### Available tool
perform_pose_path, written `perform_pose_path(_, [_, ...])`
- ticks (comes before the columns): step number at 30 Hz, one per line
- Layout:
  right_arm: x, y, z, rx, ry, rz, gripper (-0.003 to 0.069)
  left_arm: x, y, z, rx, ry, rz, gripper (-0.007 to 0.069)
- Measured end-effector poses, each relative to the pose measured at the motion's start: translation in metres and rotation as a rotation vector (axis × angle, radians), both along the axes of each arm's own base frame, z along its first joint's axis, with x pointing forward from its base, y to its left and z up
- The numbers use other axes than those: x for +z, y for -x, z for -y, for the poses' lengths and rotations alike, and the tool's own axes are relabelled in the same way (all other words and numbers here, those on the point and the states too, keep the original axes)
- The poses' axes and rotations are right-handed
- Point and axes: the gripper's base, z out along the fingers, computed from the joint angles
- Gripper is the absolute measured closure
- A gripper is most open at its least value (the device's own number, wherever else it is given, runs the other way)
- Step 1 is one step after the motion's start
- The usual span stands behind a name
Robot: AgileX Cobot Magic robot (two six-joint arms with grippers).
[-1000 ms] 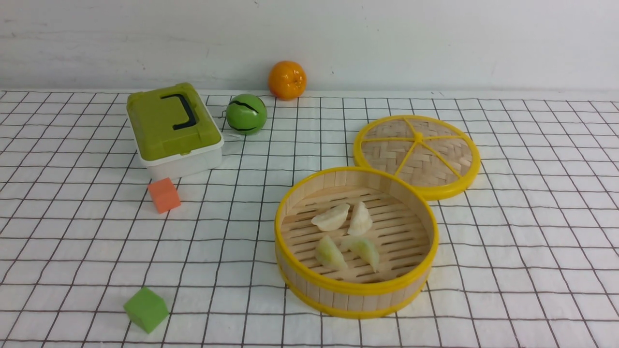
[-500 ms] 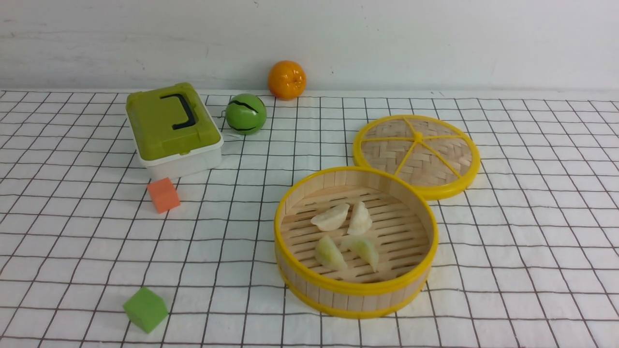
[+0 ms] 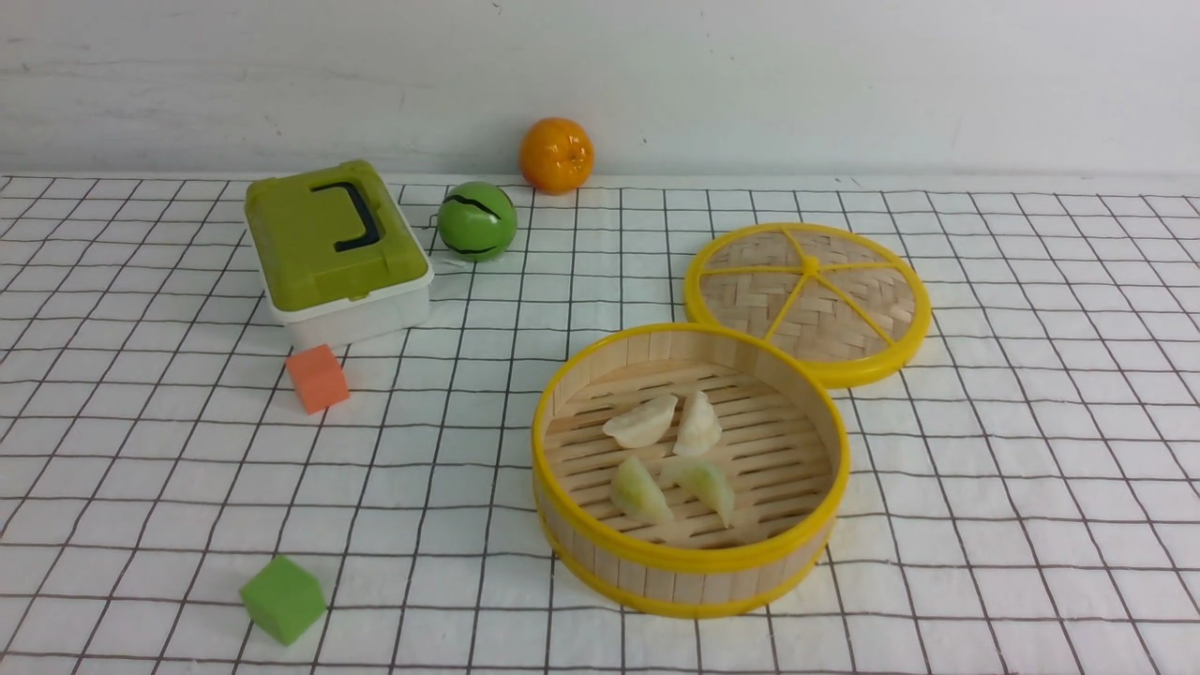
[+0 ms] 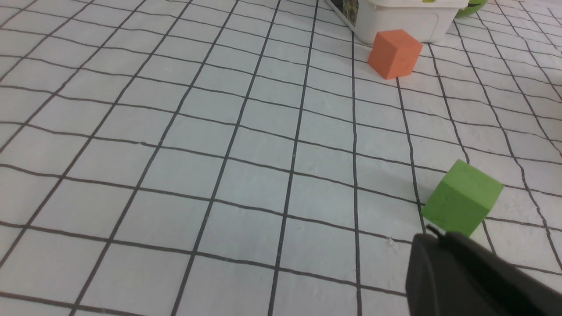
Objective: Put the dumplings into the steamer on the table with the white tablecloth.
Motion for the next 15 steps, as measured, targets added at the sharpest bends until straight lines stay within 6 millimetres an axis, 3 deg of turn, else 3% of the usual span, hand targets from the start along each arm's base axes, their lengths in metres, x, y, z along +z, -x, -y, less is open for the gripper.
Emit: perform_pose_path(15, [0.0000,0.0000,0.0000,0.000,0.000,0.000,0.0588,0.0000,0.0000,0.0000,0.000,0.000,0.000,0.0637])
